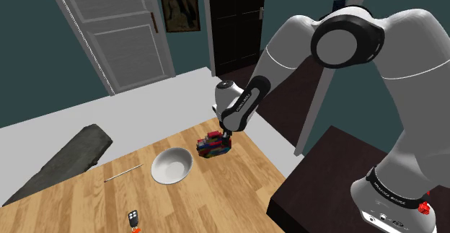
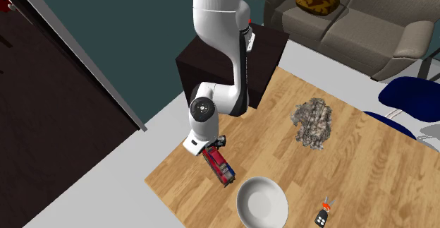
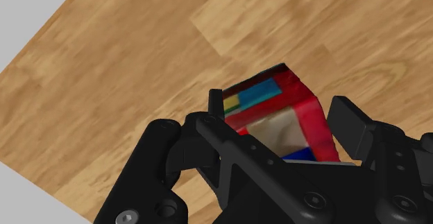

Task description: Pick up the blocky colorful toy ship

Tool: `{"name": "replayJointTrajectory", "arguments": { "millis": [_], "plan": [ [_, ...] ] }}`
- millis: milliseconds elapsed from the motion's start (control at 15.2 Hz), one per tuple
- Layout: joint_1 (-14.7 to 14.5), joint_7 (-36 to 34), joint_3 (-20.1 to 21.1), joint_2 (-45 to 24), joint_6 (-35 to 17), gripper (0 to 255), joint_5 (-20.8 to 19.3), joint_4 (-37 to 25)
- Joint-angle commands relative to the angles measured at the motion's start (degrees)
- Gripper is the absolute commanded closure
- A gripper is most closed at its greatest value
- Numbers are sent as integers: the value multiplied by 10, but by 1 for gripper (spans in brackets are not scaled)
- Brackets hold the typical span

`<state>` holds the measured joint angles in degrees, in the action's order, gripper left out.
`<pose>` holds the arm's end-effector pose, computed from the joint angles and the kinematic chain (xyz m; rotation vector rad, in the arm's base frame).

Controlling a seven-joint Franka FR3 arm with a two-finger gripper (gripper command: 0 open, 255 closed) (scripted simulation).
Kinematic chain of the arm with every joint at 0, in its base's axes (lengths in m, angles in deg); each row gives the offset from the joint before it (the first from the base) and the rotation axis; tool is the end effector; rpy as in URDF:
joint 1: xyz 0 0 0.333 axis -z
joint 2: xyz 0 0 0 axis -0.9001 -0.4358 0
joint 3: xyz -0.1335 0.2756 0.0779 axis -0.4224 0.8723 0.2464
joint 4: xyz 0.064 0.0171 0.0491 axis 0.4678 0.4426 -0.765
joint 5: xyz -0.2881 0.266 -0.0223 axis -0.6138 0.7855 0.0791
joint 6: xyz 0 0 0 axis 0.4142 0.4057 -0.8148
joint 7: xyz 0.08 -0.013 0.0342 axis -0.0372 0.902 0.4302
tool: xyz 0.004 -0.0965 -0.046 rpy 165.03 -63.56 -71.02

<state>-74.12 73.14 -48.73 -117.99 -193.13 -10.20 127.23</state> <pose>0.5850 0.1420 0.0945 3.0067 0.9012 -0.0227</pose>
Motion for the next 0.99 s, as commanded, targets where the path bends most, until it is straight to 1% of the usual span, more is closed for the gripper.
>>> {"name": "replayJointTrajectory", "arguments": {
  "millis": [0, 924],
  "plan": [
    [0, 0, 0, 0, 0, 255, 0, 1],
    [7, 6, 10, 98, 66, 255, 9, 32]
  ]
}}
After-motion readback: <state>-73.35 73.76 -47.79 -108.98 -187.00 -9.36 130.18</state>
